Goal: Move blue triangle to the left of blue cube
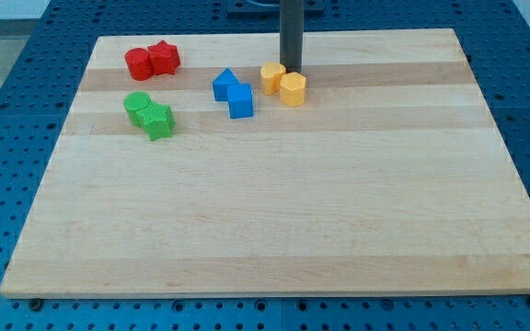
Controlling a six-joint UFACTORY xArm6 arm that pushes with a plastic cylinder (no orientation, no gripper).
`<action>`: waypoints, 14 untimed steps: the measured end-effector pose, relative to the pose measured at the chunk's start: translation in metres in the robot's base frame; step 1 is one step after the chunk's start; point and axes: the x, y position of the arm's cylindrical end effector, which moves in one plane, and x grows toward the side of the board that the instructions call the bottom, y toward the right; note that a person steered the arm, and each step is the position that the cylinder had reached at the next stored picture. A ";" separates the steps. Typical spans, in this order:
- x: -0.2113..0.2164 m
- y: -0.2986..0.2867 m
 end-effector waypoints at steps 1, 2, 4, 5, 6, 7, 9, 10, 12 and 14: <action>0.012 -0.002; -0.026 -0.001; -0.024 -0.032; -0.026 -0.032; -0.007 -0.032; -0.007 -0.032; 0.019 -0.032; -0.004 -0.040; -0.007 -0.079; -0.006 -0.103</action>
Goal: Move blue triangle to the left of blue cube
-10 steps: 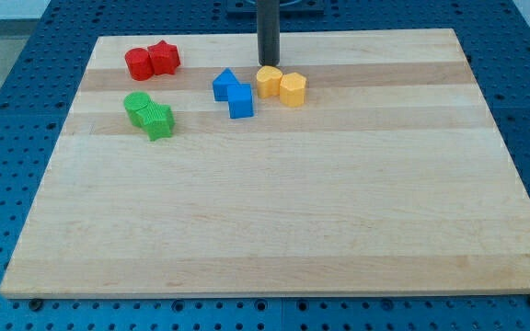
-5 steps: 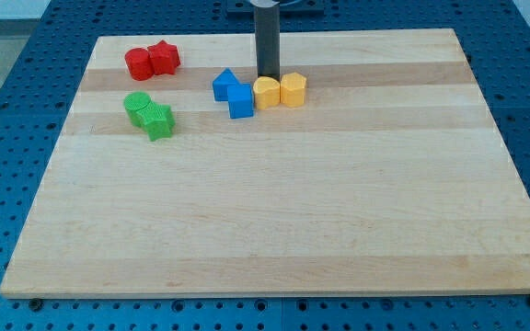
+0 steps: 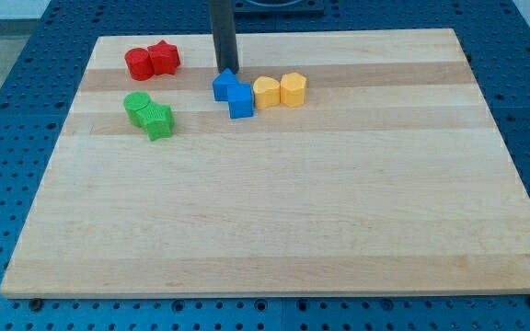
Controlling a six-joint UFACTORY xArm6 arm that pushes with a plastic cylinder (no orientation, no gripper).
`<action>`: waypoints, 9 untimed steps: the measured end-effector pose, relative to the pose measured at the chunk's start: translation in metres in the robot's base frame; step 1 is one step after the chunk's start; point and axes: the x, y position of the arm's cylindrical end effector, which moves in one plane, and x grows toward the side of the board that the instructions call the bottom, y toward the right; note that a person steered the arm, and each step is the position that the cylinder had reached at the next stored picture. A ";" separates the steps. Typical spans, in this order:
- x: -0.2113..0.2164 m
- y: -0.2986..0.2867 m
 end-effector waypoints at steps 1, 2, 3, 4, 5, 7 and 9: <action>0.003 -0.016; 0.004 -0.025; -0.013 -0.020; -0.008 0.028; -0.008 0.034; 0.005 0.041; 0.010 0.015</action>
